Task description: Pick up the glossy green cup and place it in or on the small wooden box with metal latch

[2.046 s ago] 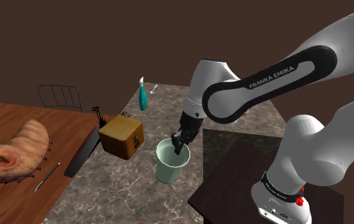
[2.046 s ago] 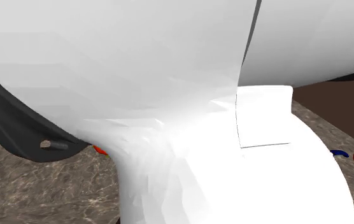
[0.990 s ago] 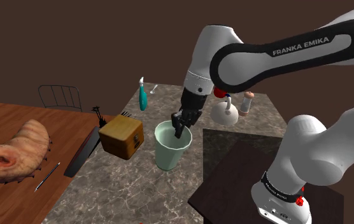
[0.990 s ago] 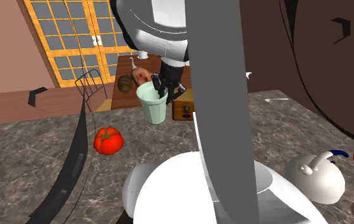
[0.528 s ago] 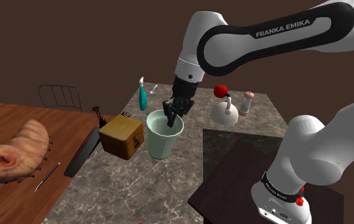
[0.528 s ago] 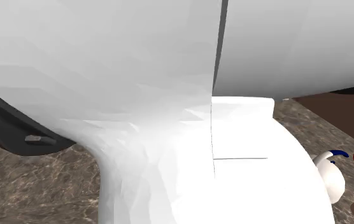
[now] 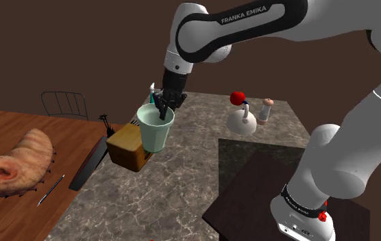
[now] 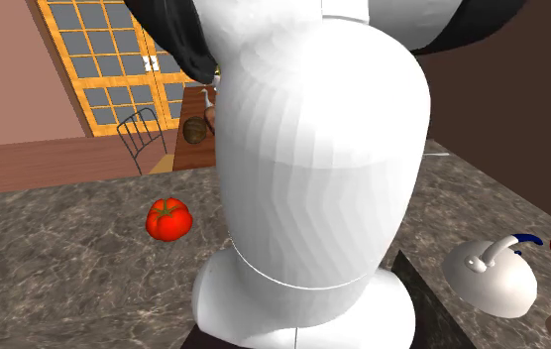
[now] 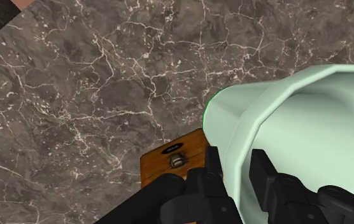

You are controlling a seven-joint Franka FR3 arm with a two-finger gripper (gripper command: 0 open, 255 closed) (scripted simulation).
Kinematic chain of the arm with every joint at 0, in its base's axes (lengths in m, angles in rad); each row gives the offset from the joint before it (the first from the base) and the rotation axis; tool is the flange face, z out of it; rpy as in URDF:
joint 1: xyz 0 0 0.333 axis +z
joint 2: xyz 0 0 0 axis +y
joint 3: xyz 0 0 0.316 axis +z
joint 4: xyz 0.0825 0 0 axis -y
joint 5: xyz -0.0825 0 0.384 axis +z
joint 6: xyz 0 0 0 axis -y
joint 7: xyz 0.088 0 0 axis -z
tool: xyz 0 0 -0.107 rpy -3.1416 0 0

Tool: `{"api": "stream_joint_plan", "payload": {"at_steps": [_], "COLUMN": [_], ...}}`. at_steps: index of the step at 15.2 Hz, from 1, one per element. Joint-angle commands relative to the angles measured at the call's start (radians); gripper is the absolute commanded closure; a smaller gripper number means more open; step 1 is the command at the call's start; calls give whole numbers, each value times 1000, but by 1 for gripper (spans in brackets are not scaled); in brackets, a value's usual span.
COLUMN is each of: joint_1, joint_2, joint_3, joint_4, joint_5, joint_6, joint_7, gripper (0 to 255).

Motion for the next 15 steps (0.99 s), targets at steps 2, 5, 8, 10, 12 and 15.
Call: {"api": "stream_joint_plan", "payload": {"at_steps": [2, 5, 8, 10, 12, 15], "joint_1": [-13, -23, -33, -39, -45, -55], "joint_2": [105, 217, 333, 414, 501, 648], "joint_3": [-15, -26, -35, -40, -44, -48], "joint_4": [128, 271, 430, 547, 676, 906], "joint_5": [-12, -22, -31, -37, -42, -51], "joint_6": [-26, -62, -107, -145, -189, -273], "joint_7": [-16, -24, -28, -29, -28, -22], "gripper": [255, 255, 255, 255, 255, 255]}}
